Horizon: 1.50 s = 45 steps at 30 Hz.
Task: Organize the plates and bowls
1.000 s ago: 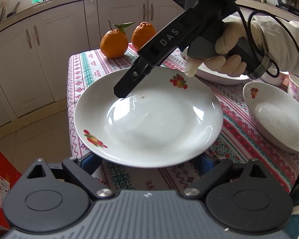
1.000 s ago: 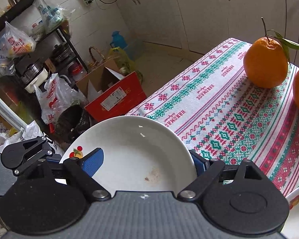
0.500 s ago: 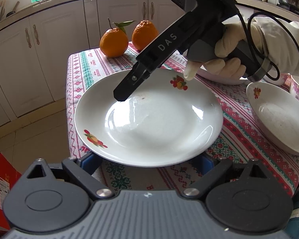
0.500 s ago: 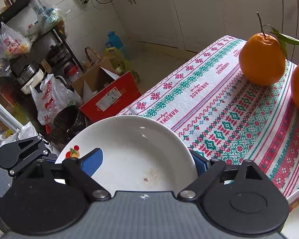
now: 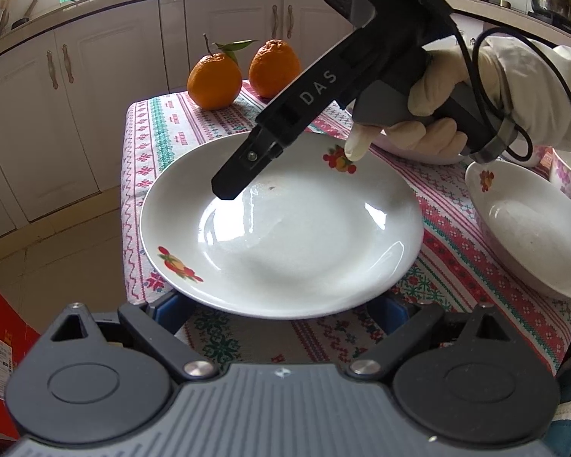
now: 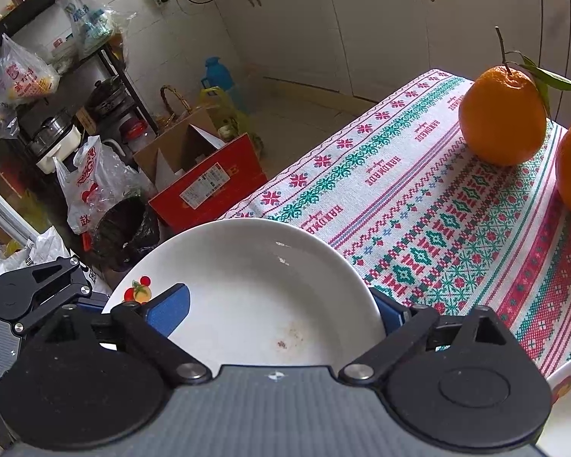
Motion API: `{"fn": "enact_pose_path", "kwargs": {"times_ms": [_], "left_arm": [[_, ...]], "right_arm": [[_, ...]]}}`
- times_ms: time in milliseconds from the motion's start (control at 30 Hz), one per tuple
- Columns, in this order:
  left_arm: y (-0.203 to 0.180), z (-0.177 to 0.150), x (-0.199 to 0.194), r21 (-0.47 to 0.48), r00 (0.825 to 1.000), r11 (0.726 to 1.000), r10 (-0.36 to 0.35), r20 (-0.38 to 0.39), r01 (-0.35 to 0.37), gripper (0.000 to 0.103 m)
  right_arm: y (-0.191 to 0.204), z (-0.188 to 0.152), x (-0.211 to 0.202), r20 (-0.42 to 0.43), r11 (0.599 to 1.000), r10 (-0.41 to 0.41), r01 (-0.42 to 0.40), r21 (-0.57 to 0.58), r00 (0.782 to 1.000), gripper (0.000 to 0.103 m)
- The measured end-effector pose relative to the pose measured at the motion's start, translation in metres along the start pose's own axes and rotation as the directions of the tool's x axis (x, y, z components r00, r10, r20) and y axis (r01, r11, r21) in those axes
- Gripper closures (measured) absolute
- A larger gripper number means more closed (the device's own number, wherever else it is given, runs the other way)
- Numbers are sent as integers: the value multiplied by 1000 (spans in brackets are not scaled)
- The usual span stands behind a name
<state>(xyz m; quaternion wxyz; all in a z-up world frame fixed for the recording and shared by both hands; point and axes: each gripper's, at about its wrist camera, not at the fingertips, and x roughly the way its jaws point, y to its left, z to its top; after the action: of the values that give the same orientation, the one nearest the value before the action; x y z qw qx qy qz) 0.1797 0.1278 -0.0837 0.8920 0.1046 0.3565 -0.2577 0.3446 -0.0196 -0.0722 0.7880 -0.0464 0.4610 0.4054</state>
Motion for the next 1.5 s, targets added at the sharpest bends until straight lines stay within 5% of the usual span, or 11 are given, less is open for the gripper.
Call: {"fn": "enact_pose_path", "kwargs": {"times_ms": [400, 800, 1333, 1500], "left_arm": [[0, -3, -13, -25, 1000, 1000, 6, 16, -6, 6], [-33, -16, -63, -89, 996, 996, 35, 82, -27, 6], [-103, -31, -70, 12, 997, 1000, -29, 76, 28, 5], [-120, -32, -66, 39, 994, 996, -78, 78, 75, 5]], "right_arm": [[9, 1, -14, 21, 998, -56, 56, -11, 998, 0], [44, -32, -92, 113, 984, -169, 174, -35, 979, 0], [96, -157, -174, 222, 929, -371, 363, 76, 902, 0], [101, -194, -188, 222, 885, -466, 448, 131, 856, 0]]}}
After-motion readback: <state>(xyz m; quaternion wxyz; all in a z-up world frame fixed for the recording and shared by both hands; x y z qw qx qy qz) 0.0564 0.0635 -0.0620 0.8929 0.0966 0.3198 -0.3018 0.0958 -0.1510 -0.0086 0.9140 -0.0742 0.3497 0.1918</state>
